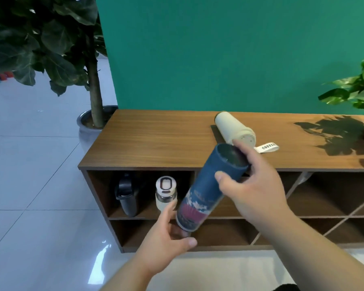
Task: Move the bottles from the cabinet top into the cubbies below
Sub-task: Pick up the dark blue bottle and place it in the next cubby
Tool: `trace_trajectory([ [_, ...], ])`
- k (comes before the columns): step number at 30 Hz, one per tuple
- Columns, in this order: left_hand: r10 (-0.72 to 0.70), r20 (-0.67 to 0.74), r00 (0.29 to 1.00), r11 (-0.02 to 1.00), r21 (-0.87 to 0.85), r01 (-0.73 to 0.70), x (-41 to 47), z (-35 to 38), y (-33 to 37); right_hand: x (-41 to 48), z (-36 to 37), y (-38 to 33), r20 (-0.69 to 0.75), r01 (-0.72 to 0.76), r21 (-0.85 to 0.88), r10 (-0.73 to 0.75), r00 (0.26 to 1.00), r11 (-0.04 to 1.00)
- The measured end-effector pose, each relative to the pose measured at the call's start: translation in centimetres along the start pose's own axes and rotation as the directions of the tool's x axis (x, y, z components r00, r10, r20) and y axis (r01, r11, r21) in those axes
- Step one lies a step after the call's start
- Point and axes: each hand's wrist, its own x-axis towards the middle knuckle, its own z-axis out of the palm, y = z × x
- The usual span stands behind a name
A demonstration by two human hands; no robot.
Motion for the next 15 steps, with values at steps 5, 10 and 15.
trace_trajectory([
  [5, -0.075, 0.104, 0.992, 0.988, 0.146, 0.06, 2.6, 3.2, -1.7, -1.9, 0.4, 4.5, 0.114, -0.025, -0.151, 0.043, 0.993, 0.988],
  [10, -0.171, 0.181, 0.969, 0.96, 0.25, 0.123, 5.6, 5.6, -2.7, -1.5, 1.7, 8.6, 0.229, -0.12, -0.202, 0.166, 0.959, 0.972],
  [15, -0.178, 0.155, 0.972, 0.964, 0.225, 0.141, 9.5, 8.0, -3.3, 1.5, 2.1, 12.3, 0.39, -0.219, -0.177, 0.273, 0.879, 0.96],
])
